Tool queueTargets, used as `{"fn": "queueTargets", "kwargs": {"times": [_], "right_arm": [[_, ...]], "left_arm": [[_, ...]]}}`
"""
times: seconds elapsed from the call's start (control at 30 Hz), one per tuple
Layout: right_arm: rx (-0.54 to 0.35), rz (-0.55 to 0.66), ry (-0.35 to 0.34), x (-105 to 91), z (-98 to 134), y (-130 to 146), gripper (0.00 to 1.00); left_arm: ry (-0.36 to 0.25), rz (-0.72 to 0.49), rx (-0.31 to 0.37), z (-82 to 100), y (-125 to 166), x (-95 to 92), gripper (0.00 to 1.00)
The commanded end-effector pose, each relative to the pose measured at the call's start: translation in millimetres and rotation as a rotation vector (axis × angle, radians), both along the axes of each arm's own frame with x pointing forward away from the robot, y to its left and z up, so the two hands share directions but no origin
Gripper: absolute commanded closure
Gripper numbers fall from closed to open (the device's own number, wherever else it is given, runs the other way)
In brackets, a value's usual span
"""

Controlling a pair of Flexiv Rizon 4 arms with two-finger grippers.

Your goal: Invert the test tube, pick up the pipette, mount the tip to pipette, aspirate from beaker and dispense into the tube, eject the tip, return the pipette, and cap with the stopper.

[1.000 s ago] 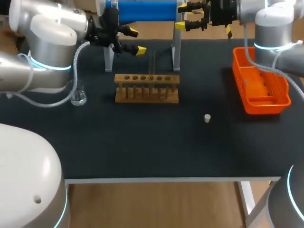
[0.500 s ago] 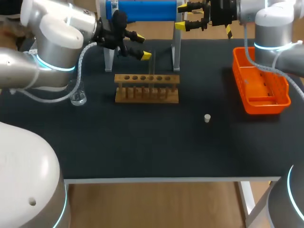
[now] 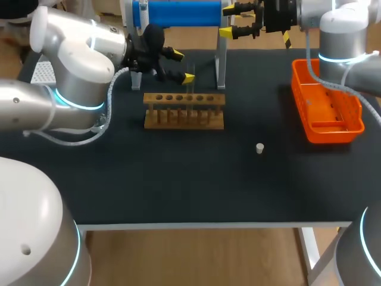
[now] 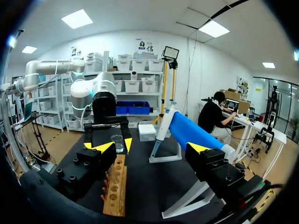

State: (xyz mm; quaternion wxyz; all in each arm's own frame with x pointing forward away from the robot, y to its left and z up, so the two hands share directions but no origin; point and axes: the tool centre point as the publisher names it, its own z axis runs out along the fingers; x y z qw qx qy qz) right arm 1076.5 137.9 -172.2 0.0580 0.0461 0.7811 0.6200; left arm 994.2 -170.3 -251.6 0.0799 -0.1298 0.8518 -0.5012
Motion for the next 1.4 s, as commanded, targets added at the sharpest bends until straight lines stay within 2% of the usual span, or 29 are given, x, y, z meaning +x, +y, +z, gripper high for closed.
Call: {"fn": "queueTargets", "kwargs": {"times": [0.03, 0.43, 0.57, 0.83, 1.4], "right_arm": [[-0.004, 0.002, 0.002, 0.3, 1.1, -0.7, 0.00], [-0.004, 0.002, 0.002, 0.3, 1.1, -0.7, 0.00], [-0.004, 0.002, 0.002, 0.3, 1.1, -0.7, 0.00], [-0.004, 0.002, 0.002, 0.3, 1.1, -0.7, 0.00], [-0.004, 0.002, 0.002, 0.3, 1.1, -0.7, 0.00]], "left_arm": [[0.000, 0.001, 0.001, -0.4, -0.6, 0.5, 0.00], [0.000, 0.001, 0.001, -0.4, -0.6, 0.5, 0.00], [0.019, -0.045, 0.033, -0.8, -8.9, 11.4, 0.00], [0.013, -0.095, 0.064, -5.5, -25.2, 22.1, 0.00], [0.024, -0.125, 0.076, -25.1, -32.0, 10.3, 0.00]]}}
